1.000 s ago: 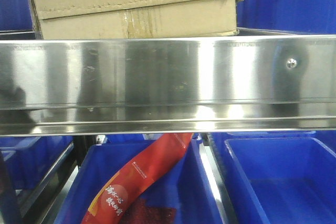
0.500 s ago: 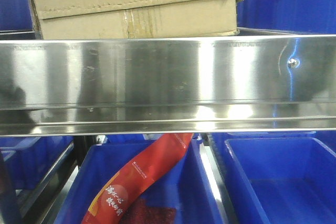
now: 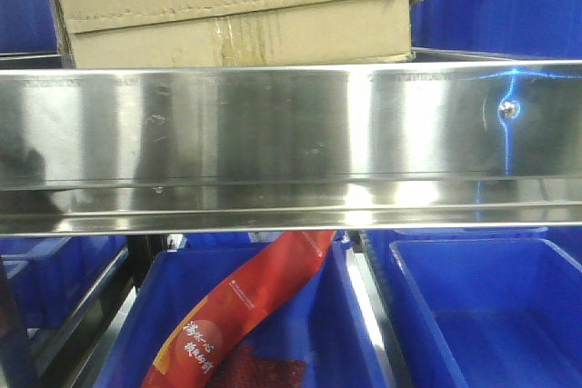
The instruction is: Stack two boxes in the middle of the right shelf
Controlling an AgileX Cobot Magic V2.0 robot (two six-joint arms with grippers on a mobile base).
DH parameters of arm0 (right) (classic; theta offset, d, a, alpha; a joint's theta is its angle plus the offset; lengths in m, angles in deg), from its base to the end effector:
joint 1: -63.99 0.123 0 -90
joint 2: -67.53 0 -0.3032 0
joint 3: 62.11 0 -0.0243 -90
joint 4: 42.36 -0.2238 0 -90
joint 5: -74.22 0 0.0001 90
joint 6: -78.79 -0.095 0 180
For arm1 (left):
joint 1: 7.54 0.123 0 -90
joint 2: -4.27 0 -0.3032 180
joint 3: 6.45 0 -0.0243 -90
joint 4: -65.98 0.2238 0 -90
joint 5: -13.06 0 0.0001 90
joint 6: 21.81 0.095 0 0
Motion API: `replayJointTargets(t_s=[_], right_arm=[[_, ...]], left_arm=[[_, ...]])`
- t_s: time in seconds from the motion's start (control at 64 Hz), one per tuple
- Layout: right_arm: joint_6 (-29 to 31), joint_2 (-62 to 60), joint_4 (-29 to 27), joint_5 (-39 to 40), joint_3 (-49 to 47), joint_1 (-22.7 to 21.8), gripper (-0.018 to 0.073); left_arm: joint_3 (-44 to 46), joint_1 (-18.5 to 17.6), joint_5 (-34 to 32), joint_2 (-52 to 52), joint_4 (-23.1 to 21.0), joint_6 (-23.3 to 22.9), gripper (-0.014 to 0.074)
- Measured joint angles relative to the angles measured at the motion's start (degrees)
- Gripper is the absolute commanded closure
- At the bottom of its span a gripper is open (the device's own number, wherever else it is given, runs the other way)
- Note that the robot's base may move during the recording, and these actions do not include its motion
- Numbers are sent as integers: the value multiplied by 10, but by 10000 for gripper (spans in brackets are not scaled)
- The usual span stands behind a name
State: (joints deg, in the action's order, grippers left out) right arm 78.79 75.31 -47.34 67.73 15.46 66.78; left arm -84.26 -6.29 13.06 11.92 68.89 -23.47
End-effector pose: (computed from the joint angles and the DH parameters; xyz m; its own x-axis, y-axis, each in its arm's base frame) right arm 0.0156 0.0017 0.2033 -0.0366 0.0846 -0.9957 -0.0555 0.9947 0.0865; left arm 0.0154 0.0003 0.2127 0.0786 0.0235 -0.9966 -0.0235 0.9995 0.0217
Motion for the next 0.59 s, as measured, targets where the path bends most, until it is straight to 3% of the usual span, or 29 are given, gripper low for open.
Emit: replayJointTargets(t_s=[0.594], right_arm=[[0, 0, 0, 0, 0, 0, 712]], left_arm=[[0, 0, 0, 0, 0, 0, 707]])
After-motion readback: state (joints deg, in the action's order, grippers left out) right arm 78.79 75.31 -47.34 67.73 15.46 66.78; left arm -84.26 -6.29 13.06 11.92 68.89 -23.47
